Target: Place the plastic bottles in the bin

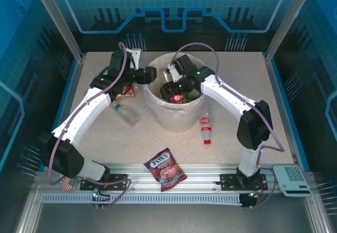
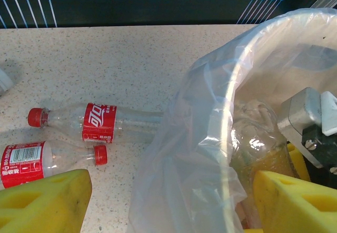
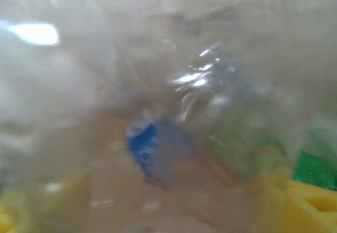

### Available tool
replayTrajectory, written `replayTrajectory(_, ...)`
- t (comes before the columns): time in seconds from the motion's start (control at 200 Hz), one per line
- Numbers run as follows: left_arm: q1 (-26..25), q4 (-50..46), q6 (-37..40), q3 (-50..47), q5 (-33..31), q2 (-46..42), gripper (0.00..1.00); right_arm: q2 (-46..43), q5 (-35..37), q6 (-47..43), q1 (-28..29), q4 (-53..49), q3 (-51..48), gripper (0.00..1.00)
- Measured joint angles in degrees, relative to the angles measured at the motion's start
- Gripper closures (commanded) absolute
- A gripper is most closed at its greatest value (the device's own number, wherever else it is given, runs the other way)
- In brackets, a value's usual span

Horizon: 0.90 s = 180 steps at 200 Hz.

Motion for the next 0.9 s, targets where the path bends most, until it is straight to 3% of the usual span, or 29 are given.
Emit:
replayTrajectory(0.425, 0.0, -0.02, 0.0, 0.0, -0.02, 0.0, 0.19, -4.72, 1.7, -2.14, 0.0, -7.1, 8.41, 0.0)
replayTrajectory(0.901, 0.0, 0.0, 0.0, 0.0, -0.02, 0.0, 0.19, -19.56, 9.25, -3.72, -0.42, -16.92, 14.14, 0.01)
